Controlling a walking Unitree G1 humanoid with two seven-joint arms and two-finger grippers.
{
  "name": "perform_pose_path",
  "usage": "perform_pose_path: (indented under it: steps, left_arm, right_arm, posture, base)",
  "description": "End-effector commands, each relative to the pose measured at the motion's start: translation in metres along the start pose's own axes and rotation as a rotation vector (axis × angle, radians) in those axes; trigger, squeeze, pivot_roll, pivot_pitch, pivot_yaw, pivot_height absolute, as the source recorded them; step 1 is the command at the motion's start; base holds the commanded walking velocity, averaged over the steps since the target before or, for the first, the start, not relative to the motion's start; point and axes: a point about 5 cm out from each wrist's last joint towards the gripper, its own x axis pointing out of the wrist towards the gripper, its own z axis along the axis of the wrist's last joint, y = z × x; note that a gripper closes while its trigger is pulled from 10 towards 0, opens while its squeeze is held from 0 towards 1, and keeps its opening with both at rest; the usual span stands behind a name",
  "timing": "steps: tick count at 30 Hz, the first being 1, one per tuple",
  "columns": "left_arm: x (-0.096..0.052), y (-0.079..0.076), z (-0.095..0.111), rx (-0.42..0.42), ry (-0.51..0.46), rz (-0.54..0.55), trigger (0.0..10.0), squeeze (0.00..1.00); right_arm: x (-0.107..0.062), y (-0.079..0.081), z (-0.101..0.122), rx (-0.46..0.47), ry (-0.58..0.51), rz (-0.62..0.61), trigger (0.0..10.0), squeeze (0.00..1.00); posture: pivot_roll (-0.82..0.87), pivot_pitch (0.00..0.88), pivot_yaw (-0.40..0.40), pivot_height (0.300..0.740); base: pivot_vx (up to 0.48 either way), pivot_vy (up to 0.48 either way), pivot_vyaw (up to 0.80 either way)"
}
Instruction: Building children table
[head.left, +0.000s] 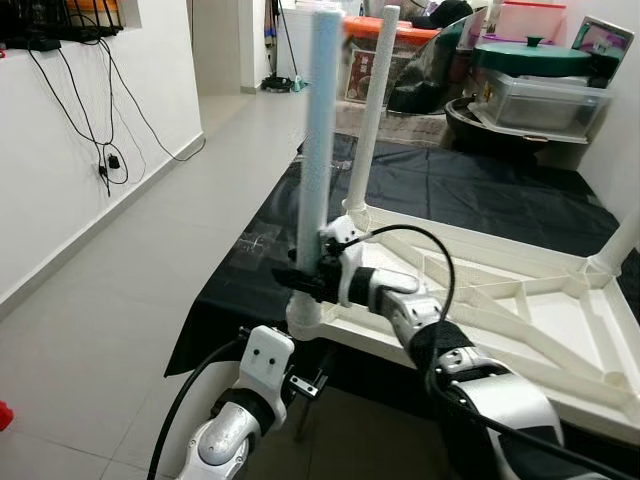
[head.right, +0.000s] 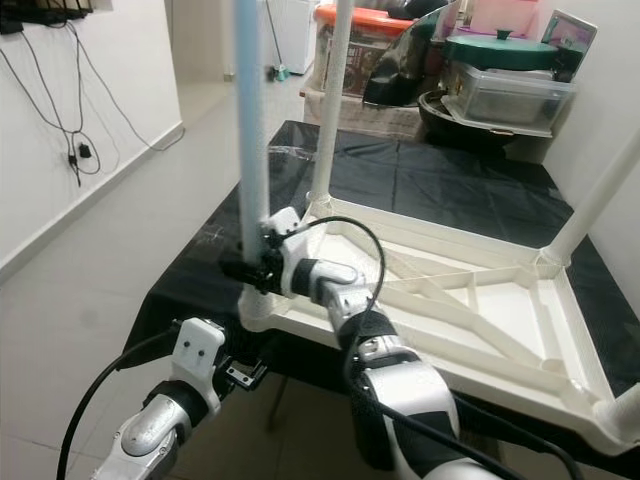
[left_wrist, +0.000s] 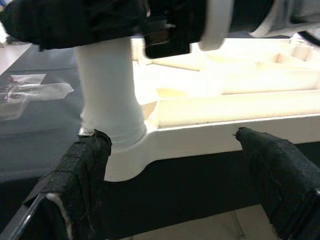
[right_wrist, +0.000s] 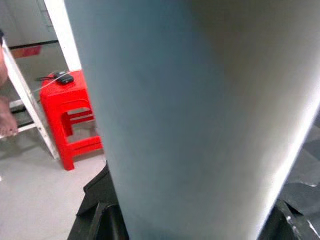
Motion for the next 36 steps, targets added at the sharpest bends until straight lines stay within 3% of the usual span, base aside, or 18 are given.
perform_pose_path:
  steps: [1,4,5,6,7,8,10,12,14,19,20,24,25,26,27,31,34,36]
  left_arm:
    - [0.000,-0.002,-0.003,-0.004,0.010,-0.008,10.0,0.00]
    - [0.001,-0.001,-0.003,-0.006,0.010,-0.010,10.0,0.00]
    - [0.001,-0.001,-0.003,-0.006,0.010,-0.010,10.0,0.00]
    - [0.001,-0.001,-0.002,-0.006,0.010,-0.011,10.0,0.00]
    - [0.001,-0.001,-0.002,-0.006,0.010,-0.011,10.0,0.00]
    - [0.001,0.000,-0.002,-0.006,0.011,-0.012,10.0,0.00]
    - [0.001,0.000,-0.002,-0.006,0.011,-0.012,10.0,0.00]
    - [0.001,0.000,-0.002,-0.004,0.011,-0.013,10.0,0.00]
    - [0.001,0.000,-0.002,-0.003,0.011,-0.012,10.0,0.00]
    - [0.001,0.000,-0.002,-0.002,0.010,-0.011,10.0,0.00]
    - [0.001,0.000,-0.002,-0.003,0.011,-0.012,10.0,0.00]
    - [0.002,0.000,-0.002,-0.004,0.011,-0.013,10.0,0.00]
    - [0.002,0.000,-0.002,-0.004,0.013,-0.015,10.0,0.00]
    - [0.002,0.000,-0.002,-0.004,0.013,-0.015,10.0,0.00]
    - [0.002,-0.001,-0.002,-0.004,0.014,-0.016,10.0,0.00]
    - [0.002,-0.001,-0.003,-0.003,0.015,-0.017,10.0,0.00]
    - [0.002,-0.002,-0.005,0.000,0.016,-0.020,10.0,0.00]
    - [0.002,-0.002,-0.005,0.000,0.016,-0.020,10.0,0.00]
  right_arm:
    - [0.000,-0.002,-0.005,0.068,-0.017,-0.072,0.0,0.00]
    - [-0.017,-0.031,0.008,0.161,-0.175,-0.472,0.0,0.00]
    - [-0.017,-0.031,0.008,0.161,-0.175,-0.472,0.0,0.00]
    - [-0.026,-0.043,0.009,0.183,-0.200,-0.656,0.0,0.00]
    - [-0.026,-0.043,0.009,0.183,-0.200,-0.656,0.0,0.00]
    - [-0.041,-0.055,0.007,0.190,-0.205,-0.915,0.0,0.00]
    - [-0.041,-0.055,0.007,0.190,-0.205,-0.915,0.0,0.00]
    - [-0.055,-0.056,-0.006,0.203,-0.177,-1.178,0.0,0.00]
    - [-0.057,-0.052,-0.012,0.220,-0.157,-1.267,0.0,0.00]
    - [-0.054,-0.046,-0.018,0.243,-0.133,-1.305,0.0,0.00]
    - [-0.045,-0.039,-0.022,0.279,-0.122,-1.275,10.0,0.00]
    - [-0.035,-0.034,-0.021,0.299,-0.124,-1.205,10.0,0.00]
    - [-0.029,-0.030,-0.018,0.296,-0.158,-1.129,10.0,1.00]
    - [-0.029,-0.030,-0.018,0.296,-0.158,-1.129,10.0,1.00]
    - [-0.027,-0.031,-0.009,0.255,-0.212,-1.045,10.0,0.00]
    - [-0.028,-0.035,0.002,0.191,-0.276,-0.935,10.0,0.00]
    - [-0.039,-0.049,0.019,0.133,-0.269,-0.528,10.0,0.00]
    - [-0.039,-0.049,0.019,0.133,-0.269,-0.528,10.0,0.00]
  posture:
    - [0.08,0.000,-0.088,0.740]
    - [0.07,0.000,-0.080,0.740]
    - [0.07,0.000,-0.080,0.740]
    - [0.06,0.000,-0.079,0.740]
    - [0.06,0.000,-0.079,0.740]
    - [0.06,0.000,-0.074,0.740]
    - [0.06,0.000,-0.074,0.740]
    - [0.06,0.000,-0.078,0.740]
    - [0.07,0.000,-0.077,0.740]
    - [0.07,0.000,-0.077,0.740]
    - [0.07,0.000,-0.080,0.740]
    - [0.07,0.000,-0.080,0.740]
    - [0.06,0.000,-0.079,0.740]
    - [0.06,0.000,-0.079,0.740]
    - [0.06,0.000,-0.086,0.740]
    - [0.06,0.000,-0.085,0.740]
    - [0.06,0.000,-0.087,0.740]
    - [0.06,0.000,-0.087,0.740]
  base:
    - [0.000,0.000,0.00]
    - [0.000,0.000,0.00]
    - [0.000,0.000,0.00]
    - [0.000,0.000,0.00]
    - [0.000,0.000,0.00]
    - [0.000,0.000,0.00]
    - [0.000,0.000,0.00]
    - [0.000,0.000,0.00]
    - [0.000,0.000,0.00]
    - [0.000,0.000,0.00]
    - [0.000,0.000,0.00]
    - [0.000,0.000,0.00]
    - [0.000,0.000,0.00]
    - [0.000,0.000,0.00]
    - [0.000,0.000,0.00]
    - [0.000,0.000,0.00]
    - [0.000,0.000,0.00]
    - [0.000,0.000,0.00]
